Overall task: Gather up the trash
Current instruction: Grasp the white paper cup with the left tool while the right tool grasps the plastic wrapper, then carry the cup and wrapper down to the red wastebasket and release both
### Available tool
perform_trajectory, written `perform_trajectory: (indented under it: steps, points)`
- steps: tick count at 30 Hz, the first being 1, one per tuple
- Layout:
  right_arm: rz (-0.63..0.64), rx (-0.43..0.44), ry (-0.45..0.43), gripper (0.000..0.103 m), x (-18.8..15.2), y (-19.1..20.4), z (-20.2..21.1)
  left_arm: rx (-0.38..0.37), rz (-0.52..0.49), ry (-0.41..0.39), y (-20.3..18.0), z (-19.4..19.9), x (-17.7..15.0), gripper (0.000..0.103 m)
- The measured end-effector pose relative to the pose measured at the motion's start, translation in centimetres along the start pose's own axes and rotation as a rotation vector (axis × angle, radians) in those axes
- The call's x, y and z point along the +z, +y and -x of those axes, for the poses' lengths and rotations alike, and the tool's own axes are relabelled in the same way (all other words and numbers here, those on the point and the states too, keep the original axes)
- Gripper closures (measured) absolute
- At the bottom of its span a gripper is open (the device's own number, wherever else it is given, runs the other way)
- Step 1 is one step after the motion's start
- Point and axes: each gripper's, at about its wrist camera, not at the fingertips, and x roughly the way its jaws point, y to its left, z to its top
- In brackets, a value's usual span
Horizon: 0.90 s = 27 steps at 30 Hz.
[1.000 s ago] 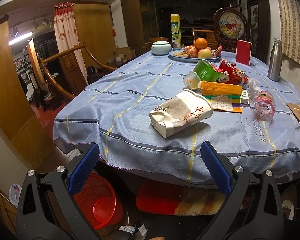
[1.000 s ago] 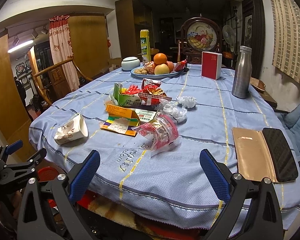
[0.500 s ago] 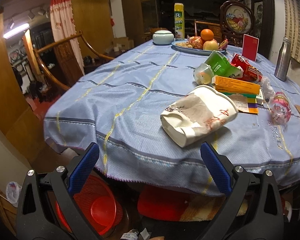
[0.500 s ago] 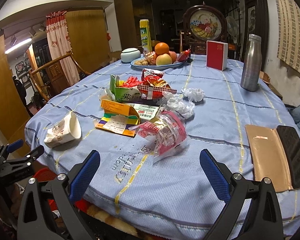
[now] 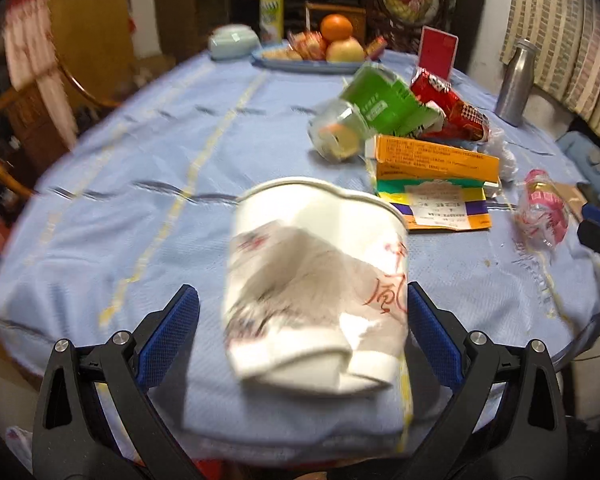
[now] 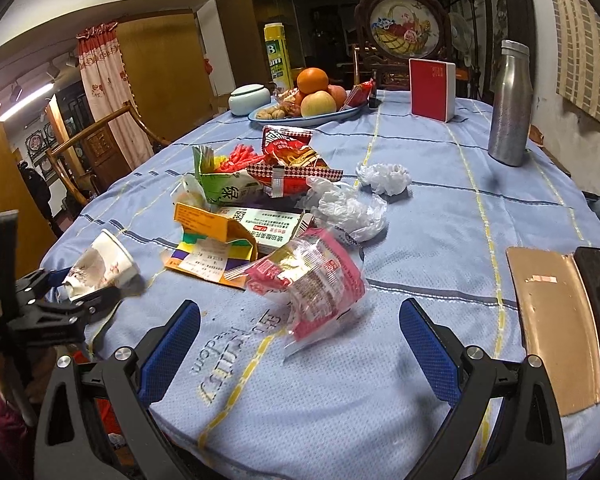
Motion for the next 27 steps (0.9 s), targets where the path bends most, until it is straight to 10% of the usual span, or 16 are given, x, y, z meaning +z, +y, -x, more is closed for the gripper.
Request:
perform_trajectory:
  steps: [17, 20, 27]
  points:
    - [-0.103, -0.014, 0.082, 0.006, 1.6, -0.5, -4.5, -0.051, 0.103, -0.016, -0.6, -0.7, 1.8, 0.026]
    - [-0.076, 0.015, 0.069, 0.065, 1.8, -0.5, -4.0, -0.067, 0.115, -0.052, -0.2, 0.6, 2.1, 0.026]
    - [-0.069, 0.044, -0.038, 0.073, 2.6, -0.3, -0.3, -0.047, 0.136, -0.142, 1.0, 4.8, 2.6, 0.026]
